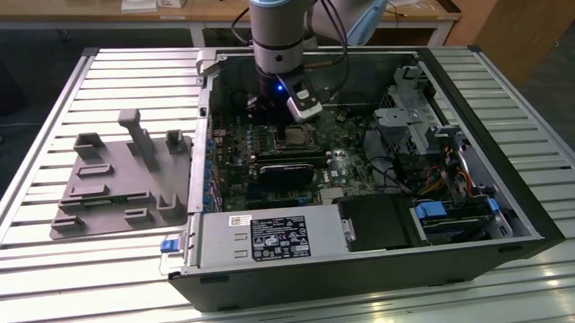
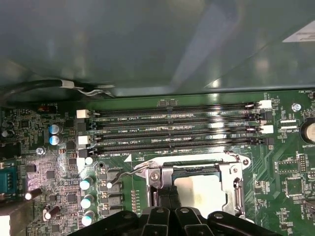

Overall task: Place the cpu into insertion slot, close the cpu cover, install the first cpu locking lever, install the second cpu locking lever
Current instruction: 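Close the cpu cover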

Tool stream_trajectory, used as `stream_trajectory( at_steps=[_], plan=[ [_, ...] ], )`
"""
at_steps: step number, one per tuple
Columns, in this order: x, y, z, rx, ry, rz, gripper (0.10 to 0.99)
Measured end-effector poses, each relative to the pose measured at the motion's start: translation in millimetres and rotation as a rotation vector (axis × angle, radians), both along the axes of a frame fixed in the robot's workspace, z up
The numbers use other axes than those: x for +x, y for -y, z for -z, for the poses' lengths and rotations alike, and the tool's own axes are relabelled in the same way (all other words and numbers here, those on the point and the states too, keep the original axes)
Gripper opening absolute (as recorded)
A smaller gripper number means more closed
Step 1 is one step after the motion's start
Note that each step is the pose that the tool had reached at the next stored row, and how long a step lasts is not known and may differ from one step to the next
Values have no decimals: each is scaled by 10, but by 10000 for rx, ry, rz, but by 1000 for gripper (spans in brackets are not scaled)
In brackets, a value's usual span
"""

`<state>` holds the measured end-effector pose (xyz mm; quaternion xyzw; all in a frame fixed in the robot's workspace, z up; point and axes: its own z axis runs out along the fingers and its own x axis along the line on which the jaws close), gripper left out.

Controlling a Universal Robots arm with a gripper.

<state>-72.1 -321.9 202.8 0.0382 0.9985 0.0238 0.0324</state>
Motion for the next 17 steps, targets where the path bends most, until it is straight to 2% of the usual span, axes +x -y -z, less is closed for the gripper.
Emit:
stream_trajectory(
  at_steps=[5, 9, 17],
  plan=[
    [0, 0, -72, 0, 0, 0, 106],
    [15, -1, -76, 2, 1, -2, 106],
    [229, 0, -76, 1, -25, -1, 106]
  ],
)
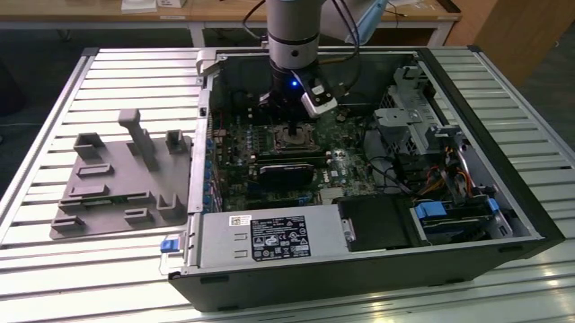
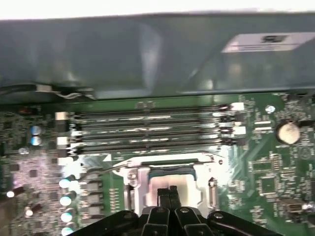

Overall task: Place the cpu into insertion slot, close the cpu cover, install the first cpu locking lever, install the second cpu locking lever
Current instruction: 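Close the cpu cover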

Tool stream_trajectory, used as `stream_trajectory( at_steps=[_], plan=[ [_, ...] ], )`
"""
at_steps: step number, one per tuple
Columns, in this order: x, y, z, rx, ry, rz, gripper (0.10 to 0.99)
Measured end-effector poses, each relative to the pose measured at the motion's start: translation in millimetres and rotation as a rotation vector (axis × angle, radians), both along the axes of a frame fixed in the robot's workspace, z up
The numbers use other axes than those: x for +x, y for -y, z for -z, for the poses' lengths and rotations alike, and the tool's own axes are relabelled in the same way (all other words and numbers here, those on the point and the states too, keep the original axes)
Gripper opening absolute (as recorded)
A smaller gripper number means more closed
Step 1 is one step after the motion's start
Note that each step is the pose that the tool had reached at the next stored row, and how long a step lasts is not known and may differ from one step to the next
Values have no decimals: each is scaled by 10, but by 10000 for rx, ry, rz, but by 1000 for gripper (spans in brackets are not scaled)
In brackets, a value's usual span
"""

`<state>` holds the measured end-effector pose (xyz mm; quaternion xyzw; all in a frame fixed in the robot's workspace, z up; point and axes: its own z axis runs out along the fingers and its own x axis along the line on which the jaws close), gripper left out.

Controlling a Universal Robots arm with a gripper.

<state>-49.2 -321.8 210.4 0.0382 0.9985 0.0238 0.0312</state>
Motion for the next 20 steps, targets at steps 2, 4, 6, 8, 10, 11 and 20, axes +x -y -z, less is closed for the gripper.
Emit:
stream_trajectory(
  at_steps=[2, 4, 6, 8, 10, 11, 20],
  plan=[
    [29, 0, 0, 0, -10, 2, 106],
    [34, 1, -5, -6, -25, 1, 106],
    [34, 0, -23, -12, -27, 2, 106],
    [34, 0, -62, -16, -26, 1, 106],
    [34, 0, -119, -15, -25, 1, 106],
    [34, 0, -150, -17, -26, 1, 106],
    [34, 0, -321, -14, -25, 1, 106]
  ],
)
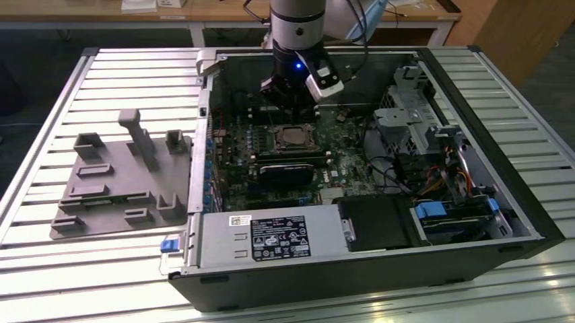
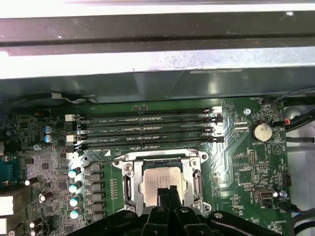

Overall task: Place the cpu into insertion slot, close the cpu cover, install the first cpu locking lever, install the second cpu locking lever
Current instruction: 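Close the cpu cover, then install the first cpu locking lever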

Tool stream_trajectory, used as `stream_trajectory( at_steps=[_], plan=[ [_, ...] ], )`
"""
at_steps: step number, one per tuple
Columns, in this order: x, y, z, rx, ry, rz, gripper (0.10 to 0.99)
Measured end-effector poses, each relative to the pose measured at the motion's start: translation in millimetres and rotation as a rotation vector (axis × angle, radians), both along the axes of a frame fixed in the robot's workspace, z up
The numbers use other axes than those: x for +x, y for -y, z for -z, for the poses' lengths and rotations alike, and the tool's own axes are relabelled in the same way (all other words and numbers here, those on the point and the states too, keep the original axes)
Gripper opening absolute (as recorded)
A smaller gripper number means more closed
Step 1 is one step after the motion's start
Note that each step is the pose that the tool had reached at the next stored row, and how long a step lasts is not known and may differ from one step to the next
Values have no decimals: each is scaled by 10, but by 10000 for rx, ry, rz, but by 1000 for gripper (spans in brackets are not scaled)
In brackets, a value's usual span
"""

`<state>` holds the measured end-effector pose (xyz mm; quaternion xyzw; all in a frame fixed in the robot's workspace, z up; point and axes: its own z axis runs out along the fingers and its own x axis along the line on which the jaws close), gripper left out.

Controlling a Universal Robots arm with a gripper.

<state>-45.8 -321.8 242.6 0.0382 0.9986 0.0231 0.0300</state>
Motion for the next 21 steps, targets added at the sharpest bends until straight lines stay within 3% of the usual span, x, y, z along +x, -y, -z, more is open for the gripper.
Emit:
stream_trajectory(
  at_steps=[14, 21],
  plan=[
    [-6, 0, -11, -4, -3, 0, 106],
    [-176, 0, -10, -3, 4, 1, 106]
  ],
)
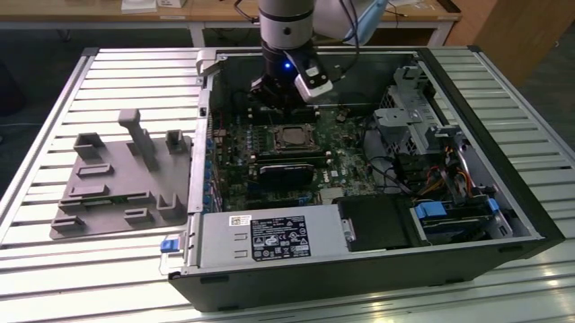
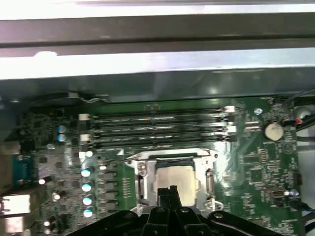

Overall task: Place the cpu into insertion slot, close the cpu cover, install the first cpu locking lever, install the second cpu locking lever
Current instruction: 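Install the first cpu locking lever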

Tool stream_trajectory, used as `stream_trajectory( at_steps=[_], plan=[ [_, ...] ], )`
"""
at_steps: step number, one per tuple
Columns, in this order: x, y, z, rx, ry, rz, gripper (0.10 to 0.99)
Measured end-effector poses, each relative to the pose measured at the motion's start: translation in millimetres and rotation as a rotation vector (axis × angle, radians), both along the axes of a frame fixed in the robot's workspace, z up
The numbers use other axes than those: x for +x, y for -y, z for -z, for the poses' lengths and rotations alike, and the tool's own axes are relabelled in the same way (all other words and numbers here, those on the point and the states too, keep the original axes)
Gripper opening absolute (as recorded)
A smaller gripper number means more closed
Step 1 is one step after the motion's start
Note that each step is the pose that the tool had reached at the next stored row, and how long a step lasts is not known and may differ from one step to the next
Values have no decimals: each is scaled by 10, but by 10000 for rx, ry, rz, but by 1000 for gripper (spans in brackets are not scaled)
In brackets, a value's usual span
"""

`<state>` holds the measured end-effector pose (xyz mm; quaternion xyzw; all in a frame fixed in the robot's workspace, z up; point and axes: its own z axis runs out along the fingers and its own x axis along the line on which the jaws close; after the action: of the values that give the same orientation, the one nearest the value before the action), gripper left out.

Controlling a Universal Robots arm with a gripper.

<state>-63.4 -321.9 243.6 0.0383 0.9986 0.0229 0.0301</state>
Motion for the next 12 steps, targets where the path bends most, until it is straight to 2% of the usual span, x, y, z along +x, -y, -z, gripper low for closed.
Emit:
stream_trajectory(
  at_steps=[9, 12],
  plan=[
    [-287, 0, 0, 1, 46, -1, 106],
    [-354, 0, 0, 5, 63, 0, 106]
  ],
)
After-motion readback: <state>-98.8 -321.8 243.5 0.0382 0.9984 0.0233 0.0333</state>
